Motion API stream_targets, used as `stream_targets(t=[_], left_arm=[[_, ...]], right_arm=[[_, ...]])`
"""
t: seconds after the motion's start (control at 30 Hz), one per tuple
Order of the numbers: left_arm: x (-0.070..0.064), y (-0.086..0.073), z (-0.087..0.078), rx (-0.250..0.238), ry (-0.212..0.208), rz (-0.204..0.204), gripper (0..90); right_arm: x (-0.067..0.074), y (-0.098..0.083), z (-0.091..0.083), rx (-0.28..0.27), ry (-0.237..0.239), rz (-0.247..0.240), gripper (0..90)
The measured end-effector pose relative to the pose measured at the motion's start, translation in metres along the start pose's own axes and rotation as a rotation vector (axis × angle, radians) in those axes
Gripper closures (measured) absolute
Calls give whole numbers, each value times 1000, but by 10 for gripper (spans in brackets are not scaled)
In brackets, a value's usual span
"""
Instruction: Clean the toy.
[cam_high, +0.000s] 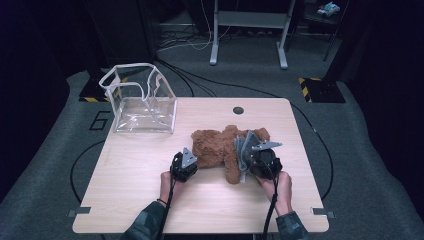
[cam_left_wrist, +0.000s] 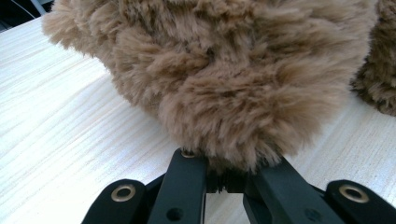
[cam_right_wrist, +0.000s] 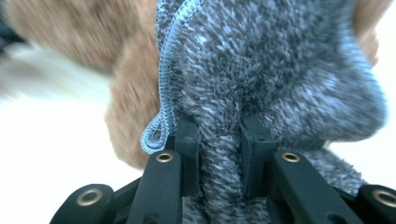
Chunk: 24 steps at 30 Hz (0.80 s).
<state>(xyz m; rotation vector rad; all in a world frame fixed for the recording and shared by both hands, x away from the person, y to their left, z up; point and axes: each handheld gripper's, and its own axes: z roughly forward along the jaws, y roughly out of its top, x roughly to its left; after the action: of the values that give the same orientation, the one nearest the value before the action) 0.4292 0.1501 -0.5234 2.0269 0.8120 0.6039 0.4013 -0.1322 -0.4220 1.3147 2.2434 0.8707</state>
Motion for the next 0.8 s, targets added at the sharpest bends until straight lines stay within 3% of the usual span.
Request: stream_targets(t=[0.03,0.13,0.33,0.37,0.43,0.8], left_arm=[[0,0,0,0,0,0,881],[0,0,0,0,-1,0,881],[0,0,0,0,-1,-1,881],[0,0,0,4,0,2,881],[0,0,0,4,-2,4,881],[0,0,0,3,-1,3,881]], right_arm=[[3,4,-3,-4,1,19,725],[9,19,-2,-39,18,-1,723],[25,33,22,-6,38,-15,719],[29,32,34,16,41,-18,718],[33,30,39,24,43,-17,719],[47,-6,30,76,81,-52,721]])
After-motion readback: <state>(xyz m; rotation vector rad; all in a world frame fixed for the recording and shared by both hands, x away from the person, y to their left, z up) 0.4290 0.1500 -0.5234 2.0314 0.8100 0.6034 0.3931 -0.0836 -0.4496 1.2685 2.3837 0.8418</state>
